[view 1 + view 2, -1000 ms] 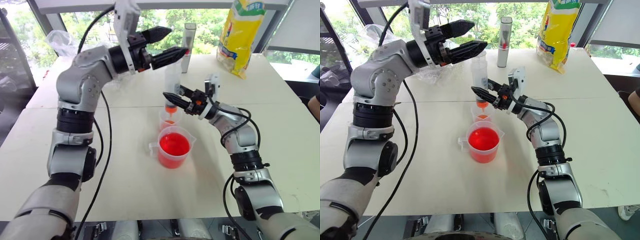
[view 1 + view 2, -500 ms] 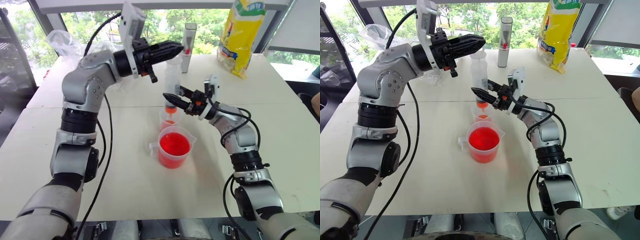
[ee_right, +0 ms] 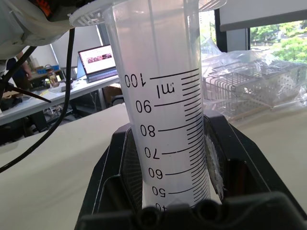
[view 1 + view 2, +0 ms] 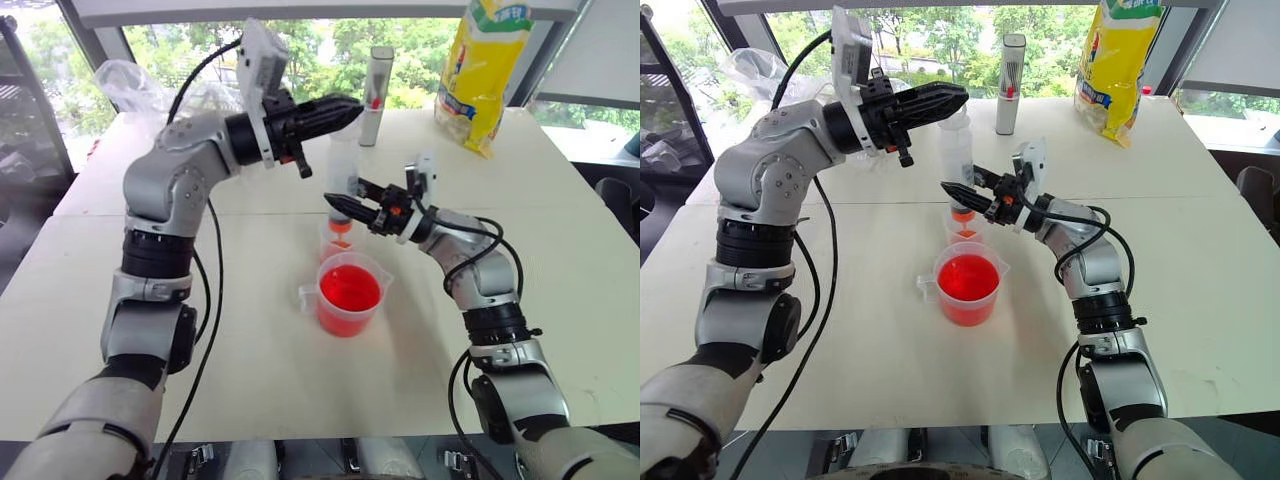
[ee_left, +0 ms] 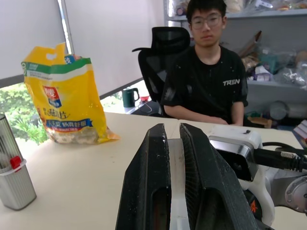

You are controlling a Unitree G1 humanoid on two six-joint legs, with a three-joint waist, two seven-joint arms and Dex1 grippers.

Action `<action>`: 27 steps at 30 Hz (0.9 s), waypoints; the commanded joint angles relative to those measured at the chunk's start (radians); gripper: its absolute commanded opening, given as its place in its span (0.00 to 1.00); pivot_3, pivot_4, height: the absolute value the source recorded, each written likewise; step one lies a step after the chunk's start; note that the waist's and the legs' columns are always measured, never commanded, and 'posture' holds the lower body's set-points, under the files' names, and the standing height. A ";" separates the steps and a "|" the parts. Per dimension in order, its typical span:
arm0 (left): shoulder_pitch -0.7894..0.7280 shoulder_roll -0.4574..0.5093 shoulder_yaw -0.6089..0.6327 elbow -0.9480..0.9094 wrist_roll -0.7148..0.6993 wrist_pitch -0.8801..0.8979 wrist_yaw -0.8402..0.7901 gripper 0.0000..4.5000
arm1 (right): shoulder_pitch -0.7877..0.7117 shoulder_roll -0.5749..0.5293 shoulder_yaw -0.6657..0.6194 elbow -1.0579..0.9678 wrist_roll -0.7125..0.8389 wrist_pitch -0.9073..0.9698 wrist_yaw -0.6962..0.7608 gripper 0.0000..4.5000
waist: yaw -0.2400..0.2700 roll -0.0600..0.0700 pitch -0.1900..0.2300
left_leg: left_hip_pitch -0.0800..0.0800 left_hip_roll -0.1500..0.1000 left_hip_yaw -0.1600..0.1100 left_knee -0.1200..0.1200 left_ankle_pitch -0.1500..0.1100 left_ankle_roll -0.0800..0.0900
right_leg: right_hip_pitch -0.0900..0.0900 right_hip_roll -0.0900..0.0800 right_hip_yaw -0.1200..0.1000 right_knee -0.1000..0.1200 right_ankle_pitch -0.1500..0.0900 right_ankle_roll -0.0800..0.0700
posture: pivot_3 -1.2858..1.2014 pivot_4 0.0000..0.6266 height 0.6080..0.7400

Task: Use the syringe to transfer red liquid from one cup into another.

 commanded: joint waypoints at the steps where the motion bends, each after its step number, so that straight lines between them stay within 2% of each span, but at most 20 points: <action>1: 0.027 -0.011 -0.034 -0.015 0.012 0.006 -0.011 0.01 | -0.048 -0.006 -0.056 -0.078 0.039 -0.013 -0.015 0.31 | 0.000 0.000 0.000 | 0.000 0.000 0.000 0.000 0.000 0.000 | 0.000 0.000 0.000 0.000 0.000 0.000 | 0.52 0.24 1.00; 18: 0.098 -0.026 -0.064 -0.022 0.045 -0.006 -0.016 0.01 | -0.131 -0.029 -0.087 -0.029 0.047 -0.019 -0.015 0.31 | 0.000 0.000 0.000 | 0.000 0.000 0.000 0.000 0.000 0.000 | 0.000 0.000 0.000 0.000 0.000 0.000 | 0.52 0.24 1.00; 27: 0.087 -0.021 -0.042 -0.036 0.026 0.014 -0.006 0.01 | -0.119 -0.030 -0.073 -0.029 0.043 -0.006 0.001 0.31 | 0.000 0.000 0.000 | 0.000 0.000 0.000 0.000 0.000 0.000 | 0.000 0.000 0.000 0.000 0.000 0.000 | 0.52 0.24 1.00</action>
